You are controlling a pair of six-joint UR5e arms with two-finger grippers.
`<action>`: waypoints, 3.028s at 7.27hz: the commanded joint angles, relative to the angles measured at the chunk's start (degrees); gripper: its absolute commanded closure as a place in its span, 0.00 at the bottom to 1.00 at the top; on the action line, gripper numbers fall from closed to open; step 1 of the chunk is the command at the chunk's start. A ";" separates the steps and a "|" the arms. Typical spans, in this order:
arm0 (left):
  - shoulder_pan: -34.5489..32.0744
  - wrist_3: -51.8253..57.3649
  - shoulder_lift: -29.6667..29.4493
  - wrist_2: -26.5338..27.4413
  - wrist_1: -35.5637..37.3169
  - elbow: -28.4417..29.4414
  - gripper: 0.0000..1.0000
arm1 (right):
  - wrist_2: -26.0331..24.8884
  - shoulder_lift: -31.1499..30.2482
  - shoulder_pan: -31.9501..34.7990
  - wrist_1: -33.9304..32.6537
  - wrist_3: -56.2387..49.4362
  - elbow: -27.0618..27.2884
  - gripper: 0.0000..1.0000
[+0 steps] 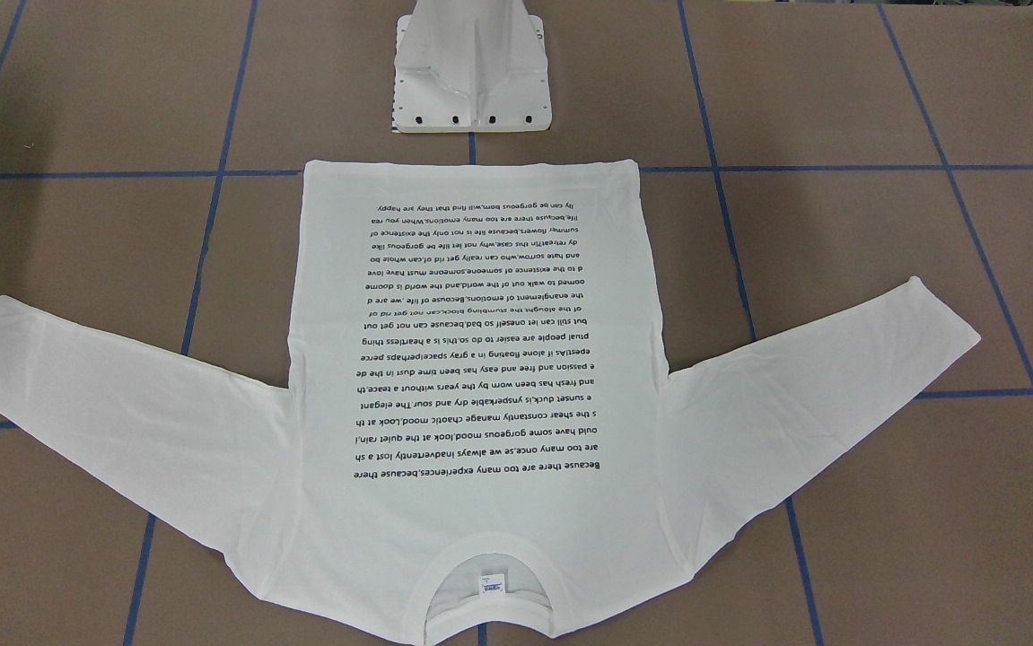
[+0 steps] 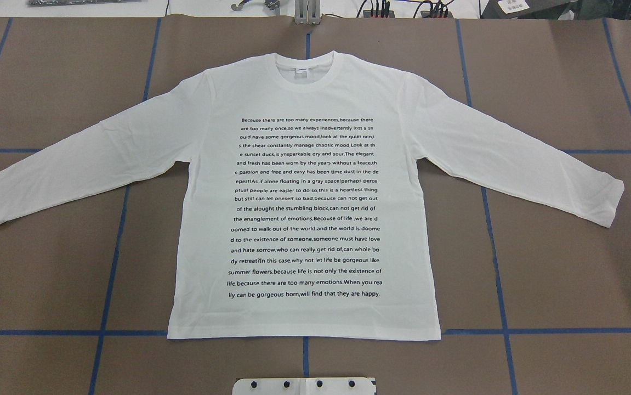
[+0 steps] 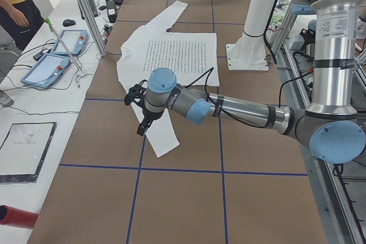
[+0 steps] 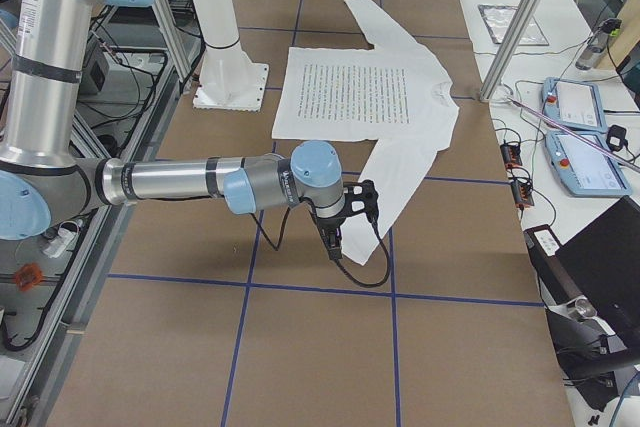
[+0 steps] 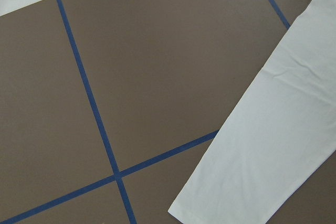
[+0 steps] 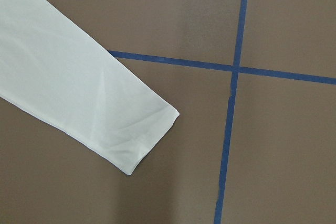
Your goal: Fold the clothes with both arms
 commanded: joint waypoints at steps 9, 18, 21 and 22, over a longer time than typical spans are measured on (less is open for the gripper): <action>0.18 -0.88 1.16 -4.10 -0.35 -3.59 0.00 | 0.63 12.69 -7.02 4.61 1.15 -17.08 0.00; 0.18 -1.50 1.16 -9.32 -0.18 -3.68 0.00 | 0.19 18.37 -16.69 29.57 21.63 -36.38 0.18; 0.18 -1.49 1.16 -9.41 -0.18 -3.76 0.00 | 0.28 16.44 -16.61 30.45 21.54 -36.57 0.23; 0.18 -1.49 1.16 -9.41 -0.18 -3.76 0.00 | 0.19 16.09 -16.70 30.45 21.55 -36.74 0.26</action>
